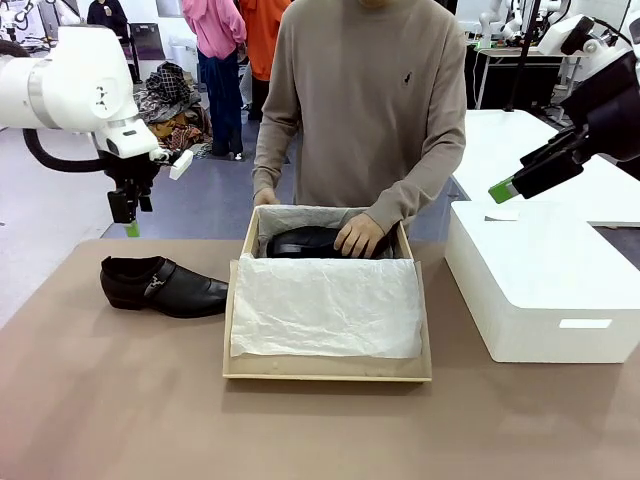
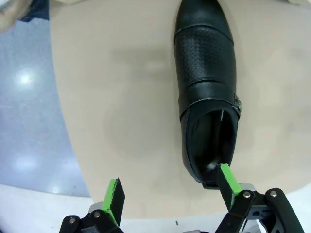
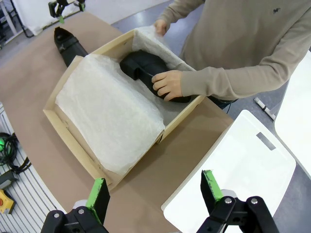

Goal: Pack the shoes into the box.
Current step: Place the other shoe of the Shoes into the Shoes Box.

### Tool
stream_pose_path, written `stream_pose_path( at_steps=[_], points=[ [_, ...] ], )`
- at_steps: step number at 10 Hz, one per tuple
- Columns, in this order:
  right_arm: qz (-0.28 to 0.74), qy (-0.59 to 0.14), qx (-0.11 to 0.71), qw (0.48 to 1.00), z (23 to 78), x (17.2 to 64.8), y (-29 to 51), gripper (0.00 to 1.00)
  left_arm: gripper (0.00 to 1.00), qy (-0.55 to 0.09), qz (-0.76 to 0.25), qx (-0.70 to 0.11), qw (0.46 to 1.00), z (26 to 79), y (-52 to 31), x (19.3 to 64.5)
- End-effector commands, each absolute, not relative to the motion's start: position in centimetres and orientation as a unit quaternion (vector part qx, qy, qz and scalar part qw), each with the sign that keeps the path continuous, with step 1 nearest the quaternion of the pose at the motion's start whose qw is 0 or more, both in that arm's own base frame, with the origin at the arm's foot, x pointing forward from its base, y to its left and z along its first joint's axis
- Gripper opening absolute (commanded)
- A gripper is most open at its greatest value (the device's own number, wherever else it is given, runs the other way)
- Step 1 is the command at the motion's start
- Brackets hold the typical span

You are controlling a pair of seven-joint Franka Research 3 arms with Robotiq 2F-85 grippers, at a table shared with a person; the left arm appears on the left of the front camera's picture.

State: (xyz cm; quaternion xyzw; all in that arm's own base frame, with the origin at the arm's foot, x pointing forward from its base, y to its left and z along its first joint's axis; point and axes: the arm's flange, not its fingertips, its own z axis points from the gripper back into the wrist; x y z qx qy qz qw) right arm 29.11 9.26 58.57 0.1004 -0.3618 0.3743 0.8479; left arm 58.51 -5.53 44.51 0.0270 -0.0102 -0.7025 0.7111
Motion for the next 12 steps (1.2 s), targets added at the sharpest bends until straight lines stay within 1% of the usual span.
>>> stream_pose_path(
  at_steps=[1, 3, 8, 10, 12],
  points=[
    [0.376, -0.362, 0.105, 0.847, 58.6, 29.1, 9.3, 1.00, 1.00, -0.003, -0.694, 0.016, 0.720, 43.1, -5.2, 58.5],
    [0.376, -0.362, 0.105, 0.847, 58.6, 29.1, 9.3, 1.00, 1.00, -0.001, -0.704, 0.008, 0.710, 42.5, -4.9, 58.7],
    [0.376, -0.362, 0.105, 0.847, 58.6, 29.1, 9.3, 1.00, 1.00, 0.002, -0.701, 0.015, 0.713, 42.4, -5.4, 59.0],
    [0.376, -0.362, 0.105, 0.847, 58.6, 29.1, 9.3, 1.00, 1.00, 0.006, -0.695, 0.008, 0.719, 42.5, -5.1, 59.1],
    [0.376, -0.362, 0.105, 0.847, 58.6, 29.1, 9.3, 1.00, 1.00, 0.009, -0.700, -0.010, 0.714, 41.3, -4.9, 59.1]
  ],
)
